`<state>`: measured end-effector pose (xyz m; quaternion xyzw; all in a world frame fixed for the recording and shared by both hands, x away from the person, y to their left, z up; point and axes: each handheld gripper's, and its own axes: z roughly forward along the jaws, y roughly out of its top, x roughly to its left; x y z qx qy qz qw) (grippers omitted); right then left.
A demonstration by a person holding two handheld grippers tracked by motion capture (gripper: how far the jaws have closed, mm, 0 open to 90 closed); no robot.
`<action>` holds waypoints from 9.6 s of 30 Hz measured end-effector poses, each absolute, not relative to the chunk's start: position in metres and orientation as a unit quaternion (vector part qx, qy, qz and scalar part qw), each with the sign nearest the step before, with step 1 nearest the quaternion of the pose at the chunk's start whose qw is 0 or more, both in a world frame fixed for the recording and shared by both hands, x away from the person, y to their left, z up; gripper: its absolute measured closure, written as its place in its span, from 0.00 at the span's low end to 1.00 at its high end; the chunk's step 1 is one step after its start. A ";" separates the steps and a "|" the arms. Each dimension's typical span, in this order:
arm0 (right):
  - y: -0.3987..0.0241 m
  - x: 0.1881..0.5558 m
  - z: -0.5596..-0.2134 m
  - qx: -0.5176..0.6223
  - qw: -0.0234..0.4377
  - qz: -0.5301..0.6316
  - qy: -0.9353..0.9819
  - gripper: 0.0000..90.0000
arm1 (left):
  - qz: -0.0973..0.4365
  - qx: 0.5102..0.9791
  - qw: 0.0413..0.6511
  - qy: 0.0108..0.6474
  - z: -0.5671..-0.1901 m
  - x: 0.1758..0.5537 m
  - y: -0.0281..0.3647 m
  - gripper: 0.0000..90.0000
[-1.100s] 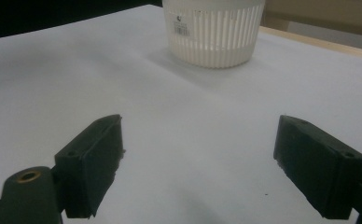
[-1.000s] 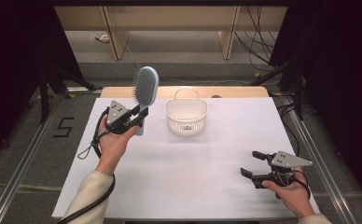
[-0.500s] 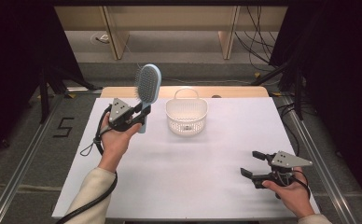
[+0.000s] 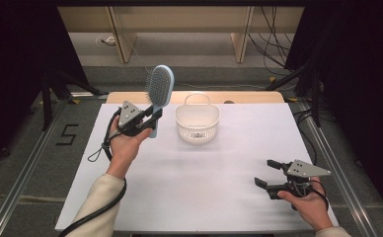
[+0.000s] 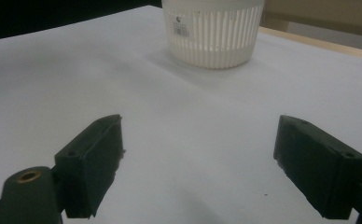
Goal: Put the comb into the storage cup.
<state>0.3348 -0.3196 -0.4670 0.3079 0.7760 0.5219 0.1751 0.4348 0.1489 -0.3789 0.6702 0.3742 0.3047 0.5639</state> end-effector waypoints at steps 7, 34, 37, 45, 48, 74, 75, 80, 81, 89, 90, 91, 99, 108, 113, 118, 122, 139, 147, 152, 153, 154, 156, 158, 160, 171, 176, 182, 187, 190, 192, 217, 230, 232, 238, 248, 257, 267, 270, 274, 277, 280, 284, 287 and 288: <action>-0.320 0.335 -0.467 0.309 0.176 0.522 0.776 0.18 | 0.303 0.670 0.566 0.374 -0.378 0.438 0.145 0.78; -0.320 0.335 -0.467 0.306 0.177 0.523 0.776 0.18 | 0.292 0.673 0.574 0.363 -0.374 0.452 0.126 0.78; -0.320 0.335 -0.467 0.307 0.177 0.523 0.776 0.18 | 0.291 0.674 0.574 0.363 -0.374 0.453 0.125 0.78; -0.320 0.335 -0.467 0.307 0.176 0.523 0.775 0.18 | 0.288 0.677 0.573 0.361 -0.374 0.457 0.123 0.77; -0.320 0.335 -0.467 0.307 0.176 0.523 0.775 0.18 | 0.288 0.678 0.572 0.361 -0.374 0.458 0.122 0.78; -0.320 0.335 -0.467 0.306 0.177 0.523 0.776 0.18 | 0.286 0.679 0.573 0.358 -0.368 0.472 0.111 0.78; -0.320 0.335 -0.467 0.306 0.177 0.523 0.776 0.18 | 0.286 0.679 0.573 0.358 -0.368 0.472 0.110 0.78; -0.320 0.335 -0.467 0.306 0.177 0.523 0.776 0.18 | 0.286 0.680 0.573 0.358 -0.366 0.475 0.109 0.78; -0.320 0.335 -0.467 0.305 0.178 0.523 0.776 0.18 | 0.286 0.680 0.573 0.358 -0.366 0.476 0.108 0.78; -0.320 0.335 -0.467 0.305 0.177 0.523 0.776 0.18 | 0.283 0.680 0.575 0.358 -0.366 0.480 0.106 0.78; -0.320 0.335 -0.467 0.305 0.177 0.523 0.776 0.18 | 0.281 0.680 0.576 0.357 -0.366 0.481 0.106 0.77; -0.320 0.335 -0.467 0.305 0.177 0.523 0.776 0.18 | 0.282 0.679 0.576 0.357 -0.366 0.482 0.106 0.78; -0.320 0.335 -0.467 0.304 0.177 0.523 0.776 0.18 | 0.280 0.676 0.581 0.356 -0.364 0.485 0.103 0.77; -0.320 0.335 -0.467 0.304 0.176 0.524 0.776 0.18 | 0.276 0.670 0.588 0.359 -0.366 0.490 0.100 0.77; -0.320 0.335 -0.467 0.305 0.176 0.523 0.776 0.18 | 0.278 0.671 0.586 0.359 -0.366 0.492 0.097 0.77; -0.320 0.335 -0.467 0.305 0.176 0.523 0.776 0.18 | 0.281 0.673 0.586 0.353 -0.367 0.494 0.094 0.77; -0.320 0.335 -0.467 0.305 0.176 0.523 0.776 0.18 | 0.281 0.675 0.585 0.351 -0.368 0.496 0.092 0.77; -0.320 0.335 -0.467 0.306 0.174 0.522 0.777 0.18 | 0.281 0.679 0.585 0.343 -0.369 0.499 0.087 0.77; -0.320 0.335 -0.467 0.307 0.174 0.523 0.776 0.18 | 0.279 0.679 0.588 0.340 -0.369 0.501 0.083 0.77; -0.320 0.335 -0.467 0.306 0.174 0.523 0.776 0.18 | 0.277 0.680 0.588 0.338 -0.370 0.503 0.081 0.77; -0.320 0.335 -0.467 0.306 0.174 0.523 0.776 0.18 | 0.277 0.680 0.588 0.338 -0.370 0.503 0.081 0.77; -0.320 0.335 -0.467 0.306 0.174 0.523 0.776 0.18 | 0.278 0.681 0.587 0.338 -0.370 0.503 0.081 0.77; -0.320 0.335 -0.467 0.306 0.174 0.523 0.776 0.18 | 0.277 0.680 0.588 0.338 -0.370 0.503 0.080 0.77; -0.320 0.335 -0.467 0.306 0.174 0.523 0.776 0.18 | 0.277 0.680 0.589 0.339 -0.370 0.504 0.080 0.77; -0.320 0.335 -0.467 0.306 0.174 0.524 0.776 0.18 | 0.276 0.680 0.589 0.338 -0.370 0.504 0.079 0.77; -0.320 0.335 -0.467 0.306 0.174 0.524 0.776 0.18 | 0.276 0.680 0.592 0.333 -0.367 0.506 0.076 0.77; -0.321 0.335 -0.467 0.306 0.174 0.524 0.776 0.18 | 0.276 0.681 0.592 0.331 -0.367 0.506 0.074 0.77; -0.321 0.335 -0.467 0.306 0.174 0.524 0.776 0.18 | 0.274 0.683 0.591 0.329 -0.368 0.507 0.072 0.77; -0.320 0.335 -0.467 0.306 0.174 0.524 0.776 0.18 | 0.273 0.685 0.591 0.326 -0.369 0.509 0.072 0.77; -0.320 0.335 -0.467 0.306 0.174 0.524 0.776 0.18 | 0.272 0.686 0.591 0.326 -0.370 0.510 0.072 0.77; -0.320 0.335 -0.467 0.306 0.174 0.524 0.776 0.18 | 0.271 0.686 0.591 0.326 -0.370 0.510 0.072 0.77; -0.320 0.335 -0.467 0.305 0.172 0.525 0.776 0.18 | 0.267 0.696 0.590 0.309 -0.379 0.517 0.071 0.77; -0.320 0.335 -0.467 0.306 0.171 0.524 0.776 0.18 | 0.266 0.703 0.586 0.304 -0.384 0.521 0.070 0.77; -0.320 0.335 -0.467 0.305 0.171 0.524 0.776 0.18 | 0.264 0.702 0.587 0.304 -0.385 0.521 0.069 0.77; -0.320 0.335 -0.467 0.305 0.171 0.524 0.776 0.18 | 0.264 0.705 0.585 0.302 -0.388 0.523 0.068 0.77; -0.320 0.335 -0.467 0.306 0.171 0.524 0.776 0.18 | 0.261 0.711 0.581 0.299 -0.391 0.525 0.066 0.77; -0.320 0.335 -0.467 0.305 0.171 0.525 0.776 0.18 | 0.260 0.713 0.580 0.295 -0.393 0.526 0.065 0.77; -0.321 0.335 -0.467 0.305 0.170 0.525 0.776 0.18 | 0.259 0.718 0.577 0.292 -0.396 0.528 0.063 0.77; -0.320 0.335 -0.467 0.306 0.170 0.525 0.776 0.18 | 0.258 0.719 0.576 0.292 -0.397 0.528 0.063 0.77; -0.320 0.335 -0.467 0.306 0.170 0.525 0.776 0.18 | 0.256 0.719 0.576 0.292 -0.397 0.528 0.062 0.77; -0.320 0.335 -0.467 0.307 0.170 0.526 0.775 0.18 | 0.256 0.720 0.575 0.291 -0.398 0.529 0.062 0.77; -0.321 0.335 -0.467 0.306 0.170 0.525 0.776 0.18 | 0.255 0.721 0.576 0.290 -0.398 0.529 0.061 0.77; -0.320 0.335 -0.467 0.306 0.169 0.526 0.775 0.18 | 0.255 0.720 0.578 0.288 -0.399 0.529 0.060 0.77; -0.320 0.335 -0.468 0.306 0.170 0.525 0.775 0.18 | 0.253 0.721 0.578 0.287 -0.399 0.530 0.059 0.77; -0.320 0.335 -0.468 0.307 0.169 0.526 0.775 0.18 | 0.253 0.722 0.577 0.286 -0.400 0.530 0.058 0.77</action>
